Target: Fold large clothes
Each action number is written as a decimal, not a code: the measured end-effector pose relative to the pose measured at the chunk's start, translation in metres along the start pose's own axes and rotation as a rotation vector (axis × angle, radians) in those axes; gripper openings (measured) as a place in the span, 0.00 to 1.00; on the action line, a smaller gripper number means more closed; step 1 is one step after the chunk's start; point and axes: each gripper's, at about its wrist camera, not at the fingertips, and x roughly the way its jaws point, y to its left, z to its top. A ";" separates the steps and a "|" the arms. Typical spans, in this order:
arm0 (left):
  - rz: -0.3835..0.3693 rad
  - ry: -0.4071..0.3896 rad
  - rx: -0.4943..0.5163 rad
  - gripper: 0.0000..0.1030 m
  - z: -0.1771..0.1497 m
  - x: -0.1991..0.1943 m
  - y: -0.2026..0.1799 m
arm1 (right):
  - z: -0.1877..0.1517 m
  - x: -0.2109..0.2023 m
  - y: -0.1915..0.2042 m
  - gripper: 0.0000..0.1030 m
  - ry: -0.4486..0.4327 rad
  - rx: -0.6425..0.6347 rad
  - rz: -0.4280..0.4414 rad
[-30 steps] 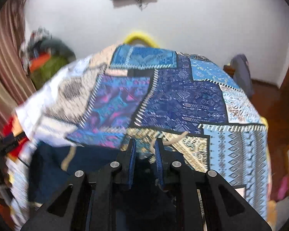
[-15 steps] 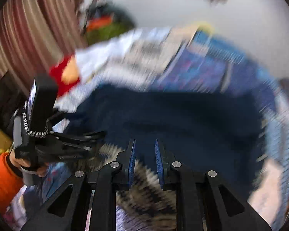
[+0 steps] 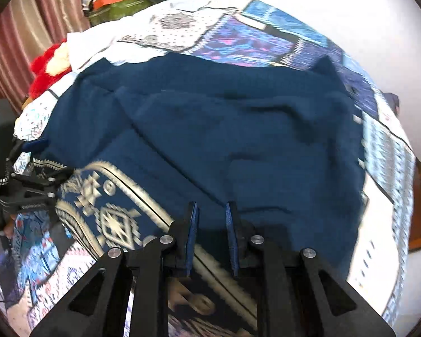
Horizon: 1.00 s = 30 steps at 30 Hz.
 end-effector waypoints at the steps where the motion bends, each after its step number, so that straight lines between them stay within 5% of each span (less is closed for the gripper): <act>1: 0.023 -0.001 0.021 0.89 -0.006 -0.002 0.001 | -0.004 -0.004 -0.005 0.15 0.001 0.008 -0.035; 4: 0.064 0.027 0.036 0.89 -0.021 -0.001 0.010 | -0.018 -0.011 -0.019 0.15 0.010 -0.001 -0.178; 9: 0.088 0.009 0.035 0.89 -0.049 -0.015 0.021 | -0.041 -0.022 -0.048 0.15 0.027 0.067 -0.126; 13: 0.097 0.009 0.022 0.89 -0.071 -0.027 0.025 | -0.050 -0.027 -0.050 0.15 0.042 0.064 -0.218; 15: 0.082 0.004 0.000 0.89 -0.073 -0.032 0.029 | -0.055 -0.027 -0.051 0.37 0.047 0.054 -0.298; 17: 0.031 0.003 -0.063 0.89 -0.079 -0.040 0.037 | -0.063 -0.032 -0.056 0.98 0.008 0.051 -0.422; 22: -0.193 0.014 -0.295 0.89 -0.087 -0.051 0.056 | -0.071 -0.052 -0.083 1.00 0.006 0.194 -0.267; 30: -0.541 0.100 -0.662 0.89 -0.077 -0.015 0.063 | -0.044 -0.087 -0.062 1.00 -0.103 0.202 -0.140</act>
